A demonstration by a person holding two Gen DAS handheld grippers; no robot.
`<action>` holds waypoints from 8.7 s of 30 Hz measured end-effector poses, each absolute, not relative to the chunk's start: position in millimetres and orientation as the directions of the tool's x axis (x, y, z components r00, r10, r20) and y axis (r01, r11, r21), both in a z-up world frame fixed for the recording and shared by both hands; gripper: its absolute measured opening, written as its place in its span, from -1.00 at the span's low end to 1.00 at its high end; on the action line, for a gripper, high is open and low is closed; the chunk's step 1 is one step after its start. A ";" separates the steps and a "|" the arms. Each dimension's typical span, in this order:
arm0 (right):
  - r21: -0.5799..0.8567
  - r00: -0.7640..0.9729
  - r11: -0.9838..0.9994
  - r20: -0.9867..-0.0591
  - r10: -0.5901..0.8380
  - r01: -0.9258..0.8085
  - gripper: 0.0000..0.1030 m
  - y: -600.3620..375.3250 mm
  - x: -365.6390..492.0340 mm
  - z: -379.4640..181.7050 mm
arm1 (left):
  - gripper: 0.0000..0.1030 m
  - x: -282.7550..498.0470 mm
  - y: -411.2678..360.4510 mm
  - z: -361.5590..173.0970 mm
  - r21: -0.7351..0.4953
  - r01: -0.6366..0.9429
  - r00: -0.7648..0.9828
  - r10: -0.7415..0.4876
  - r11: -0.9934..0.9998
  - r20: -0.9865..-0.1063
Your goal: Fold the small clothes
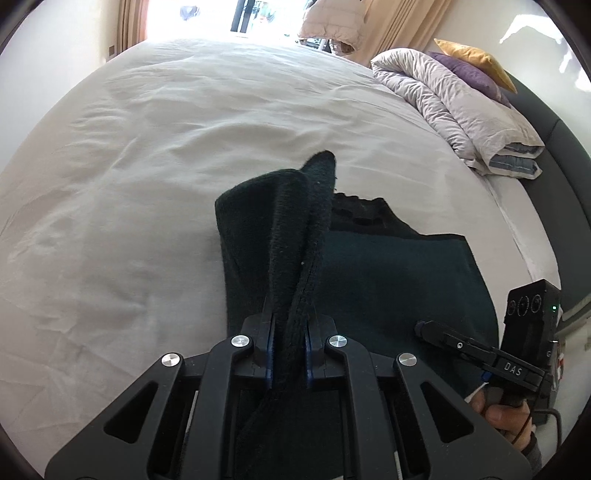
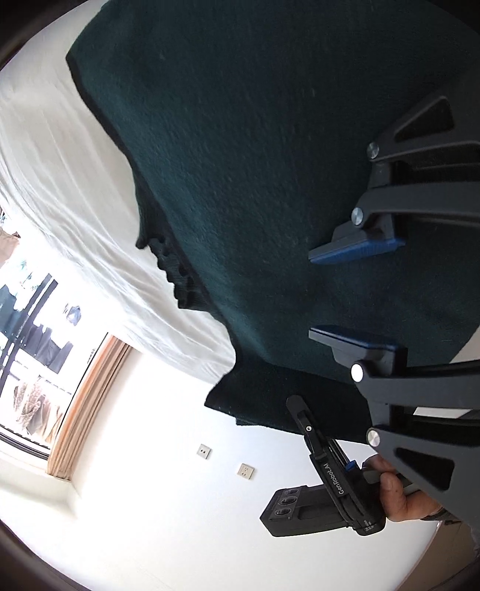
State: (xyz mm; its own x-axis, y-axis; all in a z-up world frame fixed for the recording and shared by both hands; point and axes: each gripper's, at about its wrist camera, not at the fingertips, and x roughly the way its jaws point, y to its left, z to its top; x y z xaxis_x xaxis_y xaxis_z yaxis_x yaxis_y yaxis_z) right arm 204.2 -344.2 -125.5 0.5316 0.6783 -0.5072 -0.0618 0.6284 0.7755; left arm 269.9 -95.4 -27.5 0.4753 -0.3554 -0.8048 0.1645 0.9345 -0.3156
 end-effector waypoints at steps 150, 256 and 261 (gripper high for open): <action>0.717 0.566 0.681 -0.626 0.536 0.148 -0.82 -513.4 193.3 -116.3 | -0.65 195.0 -311.4 -71.1 -0.302 0.574 0.363 -0.567 0.761 -0.739; 0.787 0.519 0.615 -0.508 0.687 -0.043 -0.23 -314.3 156.7 -148.6 | 0.22 234.2 41.7 -98.2 -0.516 0.178 0.457 -0.535 0.838 -0.710; 0.720 0.568 0.694 -0.569 0.594 -0.004 0.18 -314.1 132.8 -128.2 | 0.22 218.0 23.2 -73.1 -0.363 0.194 0.550 -0.407 0.911 -0.729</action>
State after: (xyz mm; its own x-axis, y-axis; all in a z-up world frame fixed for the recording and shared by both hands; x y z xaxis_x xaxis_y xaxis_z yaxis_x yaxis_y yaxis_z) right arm 132.8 -314.1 -128.2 0.5681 0.5944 -0.5692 -0.0040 0.6936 0.7203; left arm 218.0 23.2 -73.1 0.5497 -0.4075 -0.7292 0.1938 0.9113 -0.3632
